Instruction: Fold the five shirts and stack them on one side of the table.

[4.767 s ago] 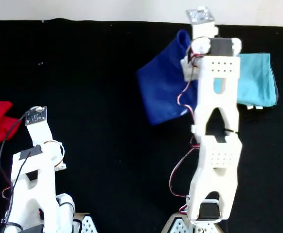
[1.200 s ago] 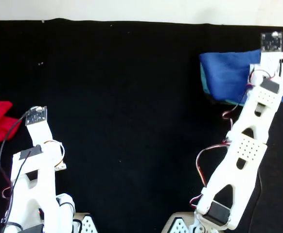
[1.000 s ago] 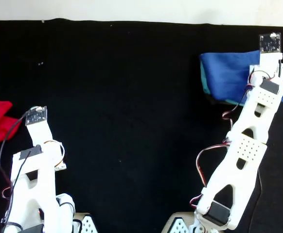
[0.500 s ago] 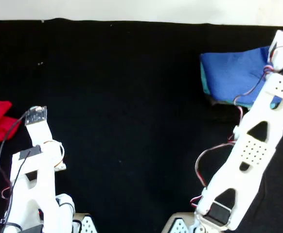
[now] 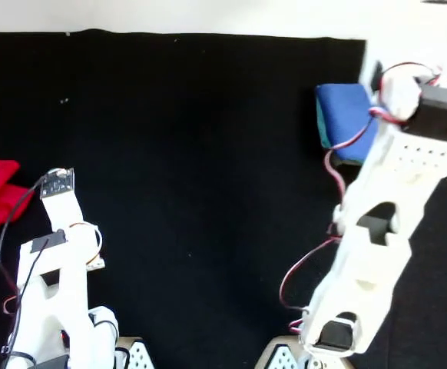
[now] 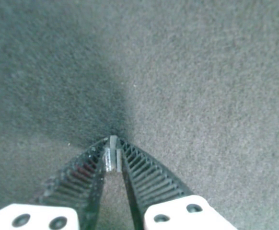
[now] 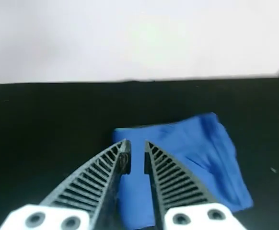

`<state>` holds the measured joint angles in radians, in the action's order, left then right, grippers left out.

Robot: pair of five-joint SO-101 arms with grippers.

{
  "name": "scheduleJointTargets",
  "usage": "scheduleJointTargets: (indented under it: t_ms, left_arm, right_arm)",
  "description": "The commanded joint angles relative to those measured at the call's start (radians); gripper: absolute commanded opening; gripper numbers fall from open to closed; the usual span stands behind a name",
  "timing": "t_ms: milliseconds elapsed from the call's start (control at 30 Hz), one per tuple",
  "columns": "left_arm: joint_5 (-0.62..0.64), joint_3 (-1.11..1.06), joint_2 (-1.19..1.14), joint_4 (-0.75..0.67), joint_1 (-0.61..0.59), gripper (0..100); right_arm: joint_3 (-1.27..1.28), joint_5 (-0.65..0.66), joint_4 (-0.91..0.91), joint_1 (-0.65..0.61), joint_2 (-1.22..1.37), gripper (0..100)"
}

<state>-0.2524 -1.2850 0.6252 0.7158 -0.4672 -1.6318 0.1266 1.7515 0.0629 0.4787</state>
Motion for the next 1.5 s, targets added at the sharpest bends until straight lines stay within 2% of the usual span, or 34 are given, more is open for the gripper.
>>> scheduleJointTargets:
  t_ms: [0, 133, 267, 433, 533, 667, 900, 1100, 1200, 1467]
  left_arm:
    - [-0.005, -0.001, -0.005, -0.021, -0.007, 1]
    - [-0.005, -0.001, -0.005, -0.021, -0.007, 1]
    - [-0.005, -0.001, -0.005, -0.021, -0.007, 1]
    - [-0.005, -0.001, -0.005, -0.021, -0.007, 1]
    - [-0.005, -0.001, -0.005, -0.021, -0.007, 1]
    - [-0.005, -0.001, -0.005, -0.021, -0.007, 1]
    - [-0.005, -0.001, -0.005, -0.021, -0.007, 1]
    - [-0.005, -0.001, -0.005, -0.021, -0.007, 1]
    - [-0.005, -0.001, -0.005, -0.021, -0.007, 1]
    - [-0.009, 0.022, -0.001, -0.009, -0.013, 1]
  right_arm:
    - [-0.027, -0.012, 0.016, -0.088, -0.133, 5.9]
    - [0.208, -0.046, 0.018, -0.223, -0.367, 5.9]
    - [0.723, -0.063, 0.013, -0.384, -0.659, 5.9]
    - [1.383, -0.063, -0.071, -0.426, -0.878, 5.9]
    - [1.751, -0.063, -0.200, -0.427, -0.972, 5.9]
    - [2.233, -0.058, -0.467, -0.449, -1.115, 5.9]
    - [2.898, 0.137, -0.928, -0.443, -1.360, 5.9]
    - [3.191, 0.143, -1.208, -0.361, -1.445, 5.9]
    - [3.195, 0.143, -1.219, -0.329, -1.481, 5.9]
    - [3.223, 0.143, -1.219, -0.349, -1.511, 5.9]
